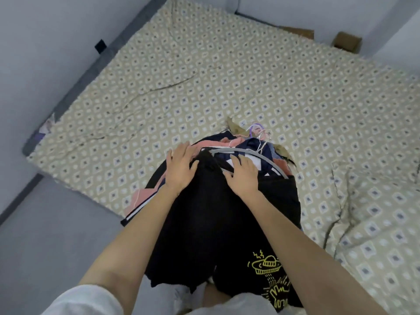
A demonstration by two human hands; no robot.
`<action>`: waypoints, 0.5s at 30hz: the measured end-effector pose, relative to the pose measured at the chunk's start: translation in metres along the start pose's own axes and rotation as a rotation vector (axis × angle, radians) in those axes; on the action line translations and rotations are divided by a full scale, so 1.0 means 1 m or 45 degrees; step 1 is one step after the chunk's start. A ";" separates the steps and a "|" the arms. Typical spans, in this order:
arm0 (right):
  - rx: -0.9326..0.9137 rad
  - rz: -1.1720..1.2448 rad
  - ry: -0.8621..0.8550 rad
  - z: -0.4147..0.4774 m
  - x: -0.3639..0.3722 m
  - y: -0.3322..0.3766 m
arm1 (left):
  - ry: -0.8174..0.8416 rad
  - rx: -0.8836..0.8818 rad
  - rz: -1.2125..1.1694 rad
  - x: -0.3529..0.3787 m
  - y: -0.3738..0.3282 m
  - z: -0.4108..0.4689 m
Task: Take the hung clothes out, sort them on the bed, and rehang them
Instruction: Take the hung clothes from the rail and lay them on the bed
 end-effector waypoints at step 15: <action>-0.940 -0.150 0.058 -0.158 0.028 0.368 | -0.477 -0.634 0.151 -0.214 0.216 -0.276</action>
Point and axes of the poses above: each hand's wrist, its own z-axis towards the middle knuckle, its own x-axis out of the palm, y = z × x, the point moved 8 cm from there along z, towards the middle knuckle, and after that the axes turned 5 degrees about -y, right-handed, at the moved point
